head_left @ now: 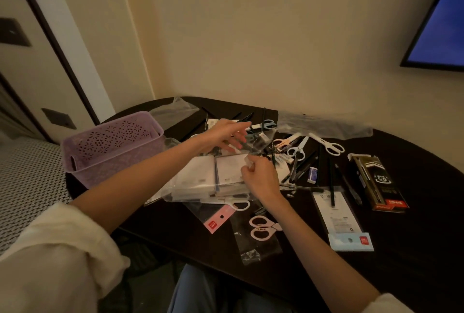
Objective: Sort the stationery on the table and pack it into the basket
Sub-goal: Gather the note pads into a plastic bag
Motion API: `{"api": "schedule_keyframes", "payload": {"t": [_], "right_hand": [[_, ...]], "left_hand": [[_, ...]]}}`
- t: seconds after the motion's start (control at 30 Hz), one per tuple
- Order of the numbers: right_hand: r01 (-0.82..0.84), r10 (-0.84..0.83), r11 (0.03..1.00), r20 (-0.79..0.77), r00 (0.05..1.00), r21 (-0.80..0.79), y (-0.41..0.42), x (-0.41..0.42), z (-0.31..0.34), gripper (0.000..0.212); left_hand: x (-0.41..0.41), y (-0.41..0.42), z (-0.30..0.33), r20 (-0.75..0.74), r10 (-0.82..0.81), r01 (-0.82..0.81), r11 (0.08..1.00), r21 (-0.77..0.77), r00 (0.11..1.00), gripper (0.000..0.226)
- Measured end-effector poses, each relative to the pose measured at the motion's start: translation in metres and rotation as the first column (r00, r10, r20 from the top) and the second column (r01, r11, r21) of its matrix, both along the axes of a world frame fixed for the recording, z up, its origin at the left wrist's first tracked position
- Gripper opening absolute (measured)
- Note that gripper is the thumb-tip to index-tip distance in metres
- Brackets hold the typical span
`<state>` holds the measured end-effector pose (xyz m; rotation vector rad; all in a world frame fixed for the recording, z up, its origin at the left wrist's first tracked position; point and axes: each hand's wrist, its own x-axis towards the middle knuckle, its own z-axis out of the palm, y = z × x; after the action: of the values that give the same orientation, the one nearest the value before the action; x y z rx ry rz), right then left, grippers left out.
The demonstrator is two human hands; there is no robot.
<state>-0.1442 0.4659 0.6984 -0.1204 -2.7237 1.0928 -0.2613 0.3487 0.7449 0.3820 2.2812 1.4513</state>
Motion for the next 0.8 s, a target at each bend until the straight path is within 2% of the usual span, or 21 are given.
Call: {"api": "schedule_keyframes", "payload": {"t": [0.1, 0.2, 0.3, 0.4, 0.5, 0.6, 0.7, 0.8], "right_hand": [[0.006, -0.007, 0.998, 0.009, 1.0, 0.058, -0.001, 0.002, 0.0, 0.012], [0.01, -0.011, 0.996, 0.009, 1.0, 0.084, -0.002, 0.002, 0.001, 0.016], [0.005, -0.006, 0.995, 0.004, 1.0, 0.102, -0.002, 0.004, 0.001, 0.026], [0.005, -0.002, 0.992, -0.026, 1.0, 0.128, -0.002, 0.005, -0.001, 0.018], [-0.041, 0.046, 0.988, -0.026, 0.999, 0.152, -0.004, 0.008, -0.003, 0.009], [-0.076, 0.08, 0.965, -0.005, 0.997, 0.251, -0.005, 0.011, -0.009, 0.032], [-0.097, 0.098, 0.952, 0.011, 0.995, 0.29, -0.004, 0.011, -0.011, 0.026], [-0.138, 0.133, 0.963, 0.037, 0.99, 0.233, -0.001, 0.007, -0.009, 0.022]], "left_hand": [[-0.005, 0.029, 0.018, -0.117, -0.134, 0.101, 0.962, -0.255, 0.984, 0.056], [-0.006, 0.06, 0.027, -0.181, -0.268, 0.157, 0.87, -0.468, 0.946, 0.054], [-0.008, 0.081, 0.029, -0.189, -0.337, 0.16, 0.779, -0.607, 0.922, 0.049], [-0.014, 0.088, 0.026, -0.195, -0.315, 0.113, 0.742, -0.661, 0.929, 0.029], [-0.023, 0.084, 0.026, -0.139, -0.227, 0.101, 0.794, -0.6, 0.964, 0.019], [-0.035, 0.066, 0.028, 0.034, -0.075, 0.083, 0.914, -0.397, 0.997, 0.013], [-0.042, 0.042, 0.022, 0.239, 0.038, 0.01, 0.981, -0.194, 0.97, 0.016], [-0.047, 0.025, 0.013, 0.376, 0.024, 0.005, 0.997, -0.077, 0.926, 0.014]]}}
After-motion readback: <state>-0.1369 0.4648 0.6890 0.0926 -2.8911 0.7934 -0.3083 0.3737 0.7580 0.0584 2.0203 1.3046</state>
